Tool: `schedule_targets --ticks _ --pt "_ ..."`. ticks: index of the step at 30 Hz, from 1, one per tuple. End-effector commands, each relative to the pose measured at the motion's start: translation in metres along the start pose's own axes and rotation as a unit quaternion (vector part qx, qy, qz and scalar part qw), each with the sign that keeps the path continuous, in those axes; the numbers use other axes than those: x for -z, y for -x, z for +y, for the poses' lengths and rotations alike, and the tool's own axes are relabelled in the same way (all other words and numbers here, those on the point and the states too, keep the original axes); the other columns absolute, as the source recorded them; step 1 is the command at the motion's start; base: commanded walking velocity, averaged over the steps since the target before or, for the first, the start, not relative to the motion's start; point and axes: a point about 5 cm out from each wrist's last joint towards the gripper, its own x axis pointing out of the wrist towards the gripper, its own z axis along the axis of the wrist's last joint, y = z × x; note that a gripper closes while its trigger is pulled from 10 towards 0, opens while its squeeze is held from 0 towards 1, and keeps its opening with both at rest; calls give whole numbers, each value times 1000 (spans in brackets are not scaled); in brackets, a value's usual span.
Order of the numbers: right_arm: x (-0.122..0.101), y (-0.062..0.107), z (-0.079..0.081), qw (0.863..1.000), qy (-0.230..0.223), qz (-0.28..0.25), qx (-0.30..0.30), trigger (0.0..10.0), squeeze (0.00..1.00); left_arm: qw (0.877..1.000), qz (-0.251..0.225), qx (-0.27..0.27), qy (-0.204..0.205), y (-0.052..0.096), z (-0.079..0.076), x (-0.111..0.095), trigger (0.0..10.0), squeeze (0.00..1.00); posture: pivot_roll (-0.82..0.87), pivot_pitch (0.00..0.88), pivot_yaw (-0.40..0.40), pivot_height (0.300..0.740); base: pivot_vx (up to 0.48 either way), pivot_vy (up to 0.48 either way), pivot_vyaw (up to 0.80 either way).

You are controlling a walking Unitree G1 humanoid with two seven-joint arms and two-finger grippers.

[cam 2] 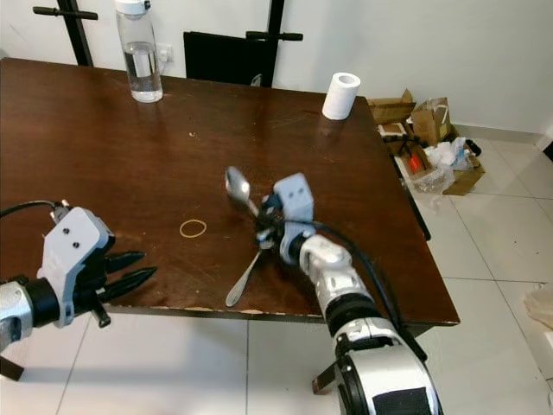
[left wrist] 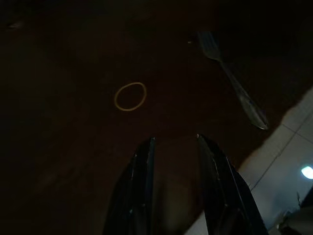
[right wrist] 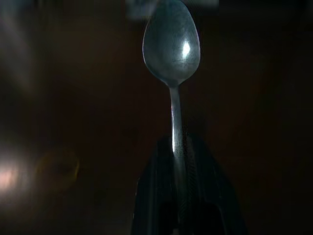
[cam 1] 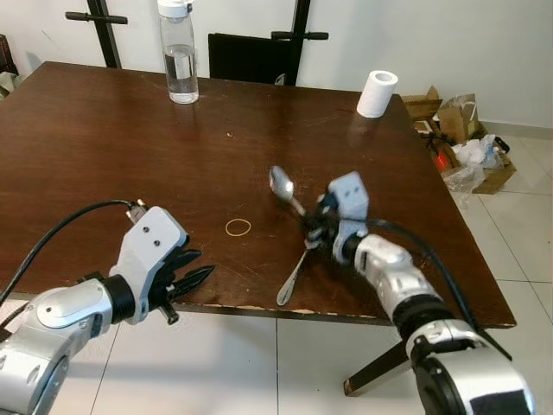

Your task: Setting the table

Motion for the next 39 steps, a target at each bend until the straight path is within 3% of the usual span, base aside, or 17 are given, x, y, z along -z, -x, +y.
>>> schedule_targets --ticks 1,4,5,7,8,9,11,13,17,19,24,27,29,33,35,36,39 --pt "-12 6 -13 999 -21 -34 32 10000 0 1000 4 1 11 -4 -2 5 10000 0 155 200 -13 740 0 0 0" --pt "-19 12 -22 997 -23 -54 57 10000 0 1000 4 0 19 -10 -2 8 10000 0 146 203 -6 740 0 0 0" --pt "-22 24 -36 992 -16 -71 101 10000 0 1000 8 -5 23 -24 -1 12 10000 0 141 205 -3 740 0 0 0" --pt "-23 28 -40 991 -14 -75 111 10000 0 1000 9 -7 23 -27 -1 13 10000 0 141 205 -3 740 0 0 0" --pt "-19 40 -50 985 -10 -81 154 10000 0 1000 13 -15 14 -41 0 16 10000 0 121 208 16 740 0 0 0" --pt "-19 40 -50 985 -10 -81 154 10000 0 1000 13 -15 14 -41 0 16 10000 0 121 208 16 740 0 0 0" --pt "-14 56 -60 976 0 -84 199 10000 0 1000 14 -20 13 -58 -1 17 10000 0 110 209 30 740 0 0 0" --pt "-12 63 -62 973 3 -89 214 10000 0 1000 14 -23 4 -66 -1 17 10000 0 92 210 51 740 0 0 0" --pt "-12 95 -64 962 39 -101 249 10000 0 999 10 -37 -2 -91 -2 15 10000 0 55 225 89 740 0 0 0" --pt "-5 110 -65 961 63 -70 258 10000 0 1000 2 -29 -4 -102 -6 11 10000 0 42 232 97 740 0 0 0" --pt "5 127 -66 961 79 -27 262 10000 0 1000 -16 -10 -3 -112 -13 4 10000 0 33 234 99 740 0 0 0" --pt "12 142 -64 962 107 14 249 10000 0 999 -30 29 11 -123 -27 -1 10000 0 38 239 104 740 0 0 0" --pt "10 145 -61 963 111 12 247 10000 0 999 -31 39 12 -132 -34 -1 10000 0 32 249 111 740 0 0 0" --pt "-18 131 -41 973 90 -54 206 10000 0 999 -24 31 6 -147 -40 -1 10000 0 12 261 134 740 0 0 0" --pt "-25 128 -34 976 93 -62 187 10000 0 999 -19 25 3 -151 -41 -1 10000 0 6 259 137 740 0 0 0" --pt "-27 126 -25 982 113 -40 148 10000 0 1000 -10 13 -4 -158 -42 0 10000 0 6 259 137 740 0 0 0" --pt "-24 130 -20 982 147 -6 121 10000 0 1000 -2 5 -5 -164 -43 0 10000 0 4 257 138 740 0 0 0"
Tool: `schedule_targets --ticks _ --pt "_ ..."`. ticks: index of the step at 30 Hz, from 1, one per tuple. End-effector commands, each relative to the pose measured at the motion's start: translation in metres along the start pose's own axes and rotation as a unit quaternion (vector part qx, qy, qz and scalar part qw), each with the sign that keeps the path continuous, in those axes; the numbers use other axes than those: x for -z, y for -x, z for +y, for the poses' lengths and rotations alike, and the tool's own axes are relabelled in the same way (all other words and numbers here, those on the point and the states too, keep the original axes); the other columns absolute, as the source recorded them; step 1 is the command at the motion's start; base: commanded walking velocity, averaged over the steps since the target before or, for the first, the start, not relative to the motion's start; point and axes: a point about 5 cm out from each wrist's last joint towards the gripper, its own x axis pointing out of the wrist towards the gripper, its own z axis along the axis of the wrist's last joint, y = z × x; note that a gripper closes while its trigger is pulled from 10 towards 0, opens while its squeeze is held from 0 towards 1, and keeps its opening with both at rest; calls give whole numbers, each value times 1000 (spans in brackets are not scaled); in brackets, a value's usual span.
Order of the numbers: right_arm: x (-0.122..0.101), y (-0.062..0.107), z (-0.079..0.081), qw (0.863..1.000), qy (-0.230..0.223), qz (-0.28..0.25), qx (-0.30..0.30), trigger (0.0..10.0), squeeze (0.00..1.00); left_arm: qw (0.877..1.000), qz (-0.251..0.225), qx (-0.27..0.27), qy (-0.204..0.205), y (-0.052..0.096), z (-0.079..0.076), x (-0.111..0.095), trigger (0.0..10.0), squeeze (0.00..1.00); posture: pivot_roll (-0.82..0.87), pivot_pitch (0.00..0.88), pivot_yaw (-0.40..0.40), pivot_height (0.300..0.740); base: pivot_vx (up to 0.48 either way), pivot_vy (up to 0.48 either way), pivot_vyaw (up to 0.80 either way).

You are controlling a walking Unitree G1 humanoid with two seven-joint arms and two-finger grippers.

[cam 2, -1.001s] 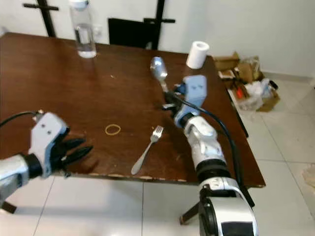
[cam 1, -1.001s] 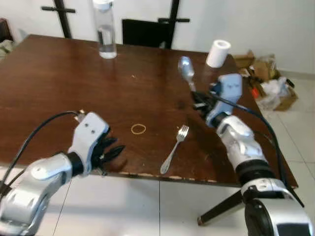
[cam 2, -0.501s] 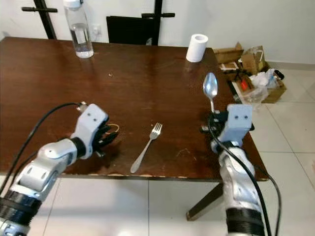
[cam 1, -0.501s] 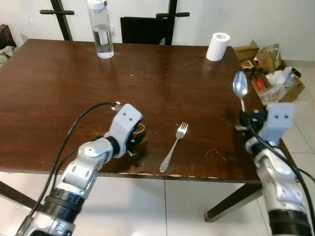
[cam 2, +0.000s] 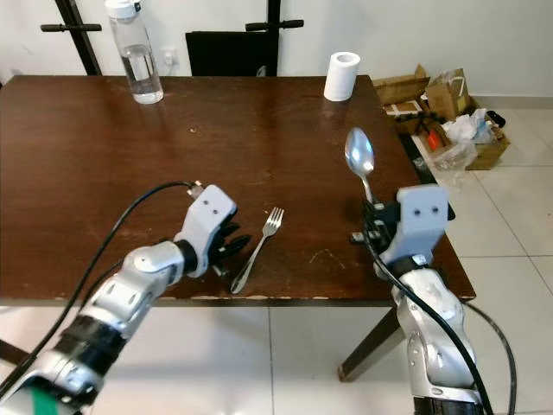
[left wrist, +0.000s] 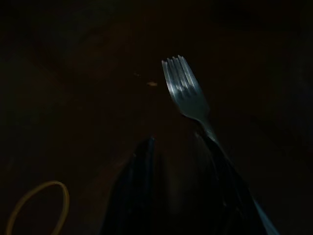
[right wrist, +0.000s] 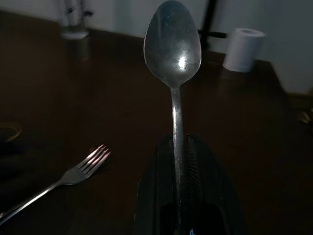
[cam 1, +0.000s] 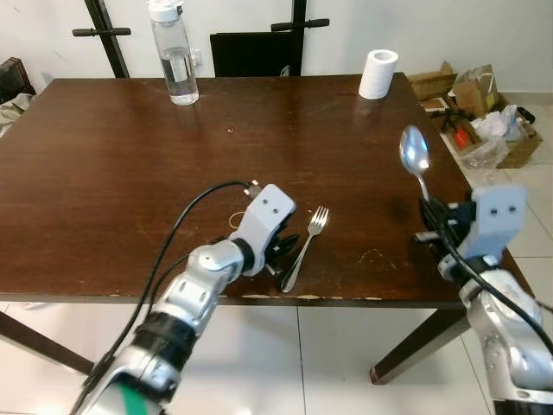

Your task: Setting the table

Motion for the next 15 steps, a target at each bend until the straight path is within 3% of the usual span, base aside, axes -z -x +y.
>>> schedule_targets --ticks 1,9,15 --pt "9 8 3 999 21 37 -22 10000 0 1000 18 -1 -2 -4 -3 7 10000 0 -7 268 141 740 0 0 0" --pt "13 35 10 988 35 71 -130 10000 0 1000 12 17 0 -20 -11 -6 10000 0 -9 284 160 740 0 0 0" --pt "14 41 1 991 16 75 -112 10000 0 999 15 33 8 -28 -16 -12 10000 0 -8 295 177 740 0 0 0"
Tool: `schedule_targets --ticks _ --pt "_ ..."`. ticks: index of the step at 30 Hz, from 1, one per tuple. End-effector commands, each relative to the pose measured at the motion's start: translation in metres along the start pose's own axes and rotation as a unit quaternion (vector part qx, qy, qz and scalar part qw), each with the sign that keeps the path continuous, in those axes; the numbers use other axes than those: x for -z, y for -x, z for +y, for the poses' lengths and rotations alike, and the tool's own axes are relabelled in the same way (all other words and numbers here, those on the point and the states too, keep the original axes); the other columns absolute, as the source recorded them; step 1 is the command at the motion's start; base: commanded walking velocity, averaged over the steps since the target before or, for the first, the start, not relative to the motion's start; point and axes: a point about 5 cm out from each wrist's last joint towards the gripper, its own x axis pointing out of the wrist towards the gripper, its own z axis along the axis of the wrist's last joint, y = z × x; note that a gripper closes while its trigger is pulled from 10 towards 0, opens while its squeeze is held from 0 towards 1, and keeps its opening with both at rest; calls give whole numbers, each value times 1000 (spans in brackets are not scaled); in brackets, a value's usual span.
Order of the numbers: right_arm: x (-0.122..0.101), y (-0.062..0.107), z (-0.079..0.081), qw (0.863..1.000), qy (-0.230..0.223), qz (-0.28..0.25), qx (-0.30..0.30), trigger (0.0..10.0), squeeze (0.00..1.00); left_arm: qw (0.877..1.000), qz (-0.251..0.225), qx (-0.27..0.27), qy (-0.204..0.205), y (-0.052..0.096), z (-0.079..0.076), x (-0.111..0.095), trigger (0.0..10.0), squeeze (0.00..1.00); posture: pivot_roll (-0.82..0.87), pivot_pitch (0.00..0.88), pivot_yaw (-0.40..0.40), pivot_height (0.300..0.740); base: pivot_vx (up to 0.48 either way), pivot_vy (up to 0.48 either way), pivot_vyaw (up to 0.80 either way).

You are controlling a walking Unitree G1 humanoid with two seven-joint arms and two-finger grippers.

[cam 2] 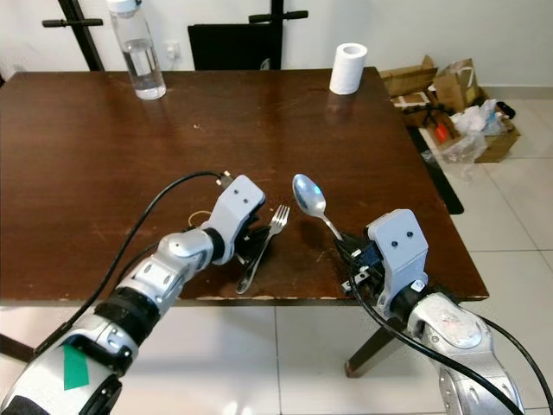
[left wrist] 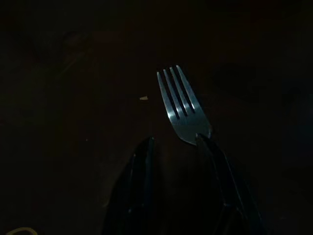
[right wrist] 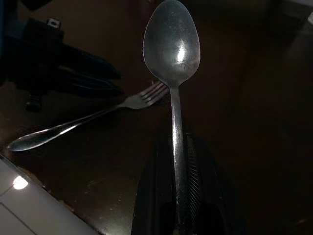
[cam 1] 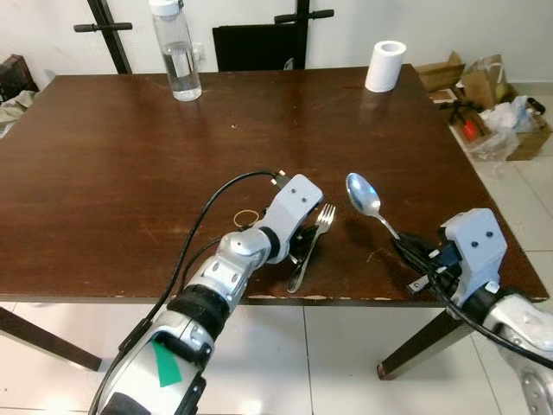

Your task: Setting the table

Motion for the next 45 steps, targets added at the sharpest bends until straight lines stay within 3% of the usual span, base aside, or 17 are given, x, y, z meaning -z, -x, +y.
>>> schedule_targets --ticks 1,8,17,18,24,25,36,43,44,45 --pt "1 6 -3 1000 -10 0 14 10000 0 1000 20 14 -2 -3 -7 8 10000 0 -7 296 184 740 0 0 0" --pt "-13 10 -10 998 -31 -39 35 10000 0 998 27 50 2 -10 -19 4 10000 0 -5 292 198 740 0 0 0" --pt "-12 9 -9 998 -31 -38 36 10000 0 998 11 60 -7 -13 -25 -8 10000 0 0 280 206 740 0 0 0" --pt "-11 9 -9 998 -33 -38 38 10000 0 998 11 55 -15 -12 -25 -9 10000 1000 5 276 207 740 0 0 0" --pt "-10 8 -9 998 -36 -39 39 10000 0 999 7 42 -16 -12 -25 -14 10000 1000 11 269 208 740 0 0 0" --pt "-10 7 -9 998 -37 -40 39 10000 0 999 7 39 -7 -12 -27 -16 10000 0 14 262 207 740 0 0 0" --pt "-10 5 -8 998 -37 -41 38 10000 0 997 35 71 4 -13 -50 -7 10000 0 14 257 207 740 0 0 0" --pt "-9 5 -7 998 -40 -42 37 10000 0 994 107 20 26 -12 -55 20 10000 0 16 257 214 740 0 0 0" --pt "-9 5 -6 998 -40 -42 37 10000 0 993 113 16 30 -11 -55 22 4549 0 16 259 216 740 0 0 0" --pt "-9 5 -6 998 -41 -43 37 10000 0 992 120 6 35 -11 -53 24 4549 0 17 259 215 740 0 0 0"
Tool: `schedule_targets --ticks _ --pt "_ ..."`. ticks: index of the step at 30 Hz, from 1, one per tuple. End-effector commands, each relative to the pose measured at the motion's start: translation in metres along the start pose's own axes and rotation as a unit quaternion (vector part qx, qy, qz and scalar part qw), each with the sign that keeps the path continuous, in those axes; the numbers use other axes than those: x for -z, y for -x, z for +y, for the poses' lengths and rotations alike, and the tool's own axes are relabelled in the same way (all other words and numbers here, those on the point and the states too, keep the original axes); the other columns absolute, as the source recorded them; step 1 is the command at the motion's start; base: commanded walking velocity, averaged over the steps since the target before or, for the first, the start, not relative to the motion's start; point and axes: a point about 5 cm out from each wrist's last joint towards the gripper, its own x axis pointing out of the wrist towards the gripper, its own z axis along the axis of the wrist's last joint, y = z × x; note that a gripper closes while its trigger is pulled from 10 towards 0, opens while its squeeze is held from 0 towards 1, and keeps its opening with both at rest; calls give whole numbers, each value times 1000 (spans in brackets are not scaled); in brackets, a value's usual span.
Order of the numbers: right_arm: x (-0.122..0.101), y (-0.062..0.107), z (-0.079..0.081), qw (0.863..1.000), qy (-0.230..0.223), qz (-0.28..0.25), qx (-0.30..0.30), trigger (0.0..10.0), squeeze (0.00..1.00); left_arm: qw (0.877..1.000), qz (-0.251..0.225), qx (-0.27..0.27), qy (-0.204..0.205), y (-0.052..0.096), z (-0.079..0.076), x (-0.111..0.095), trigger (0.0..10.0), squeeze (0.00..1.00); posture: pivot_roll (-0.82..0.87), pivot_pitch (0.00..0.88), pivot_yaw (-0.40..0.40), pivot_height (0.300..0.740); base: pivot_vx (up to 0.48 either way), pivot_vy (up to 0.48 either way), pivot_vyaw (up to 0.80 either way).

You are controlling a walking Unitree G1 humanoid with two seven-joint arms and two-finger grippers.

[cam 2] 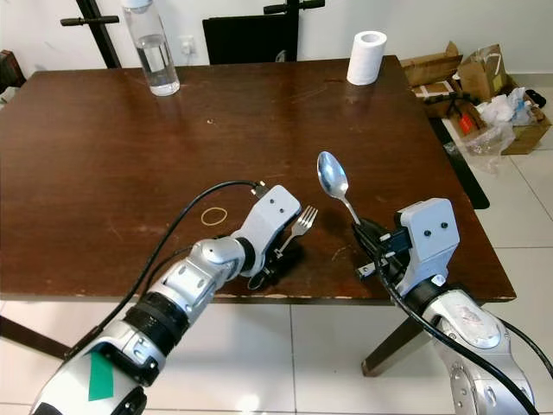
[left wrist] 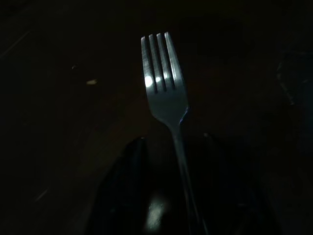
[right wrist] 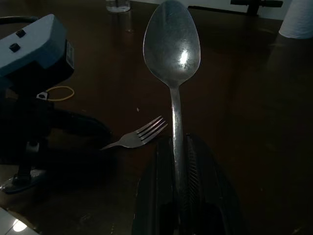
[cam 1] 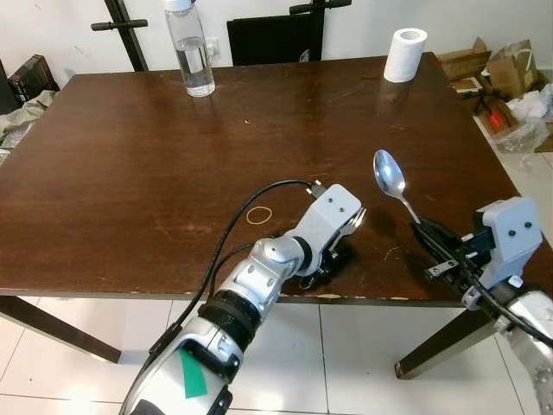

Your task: Setting the table

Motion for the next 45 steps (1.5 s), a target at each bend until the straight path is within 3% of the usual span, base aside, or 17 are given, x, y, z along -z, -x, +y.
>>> schedule_targets --ticks 1,2,3,4,18,26,27,30,31,32,33,35,39,40,42,43,45 --pt "4 0 4 1000 -8 0 -7 10000 0 997 69 -4 24 -1 -8 32 4549 0 17 259 215 740 0 0 0" --pt "4 0 4 1000 -9 0 -6 10000 0 997 74 -10 33 0 -7 34 1294 0 17 259 215 740 0 0 0" --pt "4 0 4 1000 -9 0 -6 10000 0 997 74 -10 33 0 -7 34 1294 0 17 259 215 740 0 0 0" --pt "4 0 4 1000 -10 0 -6 10000 0 996 78 -18 40 0 -5 37 0 0 19 260 212 740 0 0 0" --pt "5 -1 3 1000 -11 0 -4 10000 0 996 73 -33 42 3 1 33 0 0 15 258 205 740 0 0 0" --pt "5 -4 6 1000 -17 -3 -5 10000 0 995 36 -63 62 7 16 22 0 0 6 245 185 740 0 0 0" --pt "5 -8 11 1000 -25 -10 -4 10000 0 994 -4 -92 60 13 30 13 9608 0 3 231 174 740 0 0 0" --pt "5 -11 16 999 -30 -15 -2 10000 0 990 -36 -120 57 21 43 7 10000 0 4 223 167 740 0 0 0" --pt "5 -16 19 999 -38 -24 18 10000 0 986 -70 -143 56 33 57 1 10000 0 8 217 163 740 0 0 0" --pt "5 -16 19 999 -38 -24 18 10000 0 986 -70 -143 56 33 57 1 10000 0 8 217 163 740 0 0 0" --pt "6 -20 21 997 -46 -34 45 10000 0 981 -96 -162 52 47 70 -2 10000 0 19 202 148 740 0 0 0" --pt "6 -20 21 997 -46 -34 45 10000 0 981 -96 -162 52 47 70 -2 10000 0 19 202 148 740 0 0 0" --pt "12 -29 24 985 -93 -58 134 10000 0 961 -162 -223 21 109 102 5 10000 0 32 166 122 740 0 0 0" --pt "12 -29 24 985 -93 -58 134 10000 0 961 -162 -223 21 109 102 5 10000 0 32 166 122 740 0 0 0" --pt "17 -27 25 981 -104 -55 156 10000 0 951 -171 -258 22 130 107 16 10000 0 37 158 112 740 0 0 0" --pt "17 -27 25 981 -104 -55 156 10000 0 951 -171 -258 22 130 107 16 10000 0 37 158 112 740 0 0 0" --pt "22 -23 25 978 -108 -52 172 10000 0 939 -173 -296 37 148 111 29 10000 0 36 151 106 740 0 0 0"
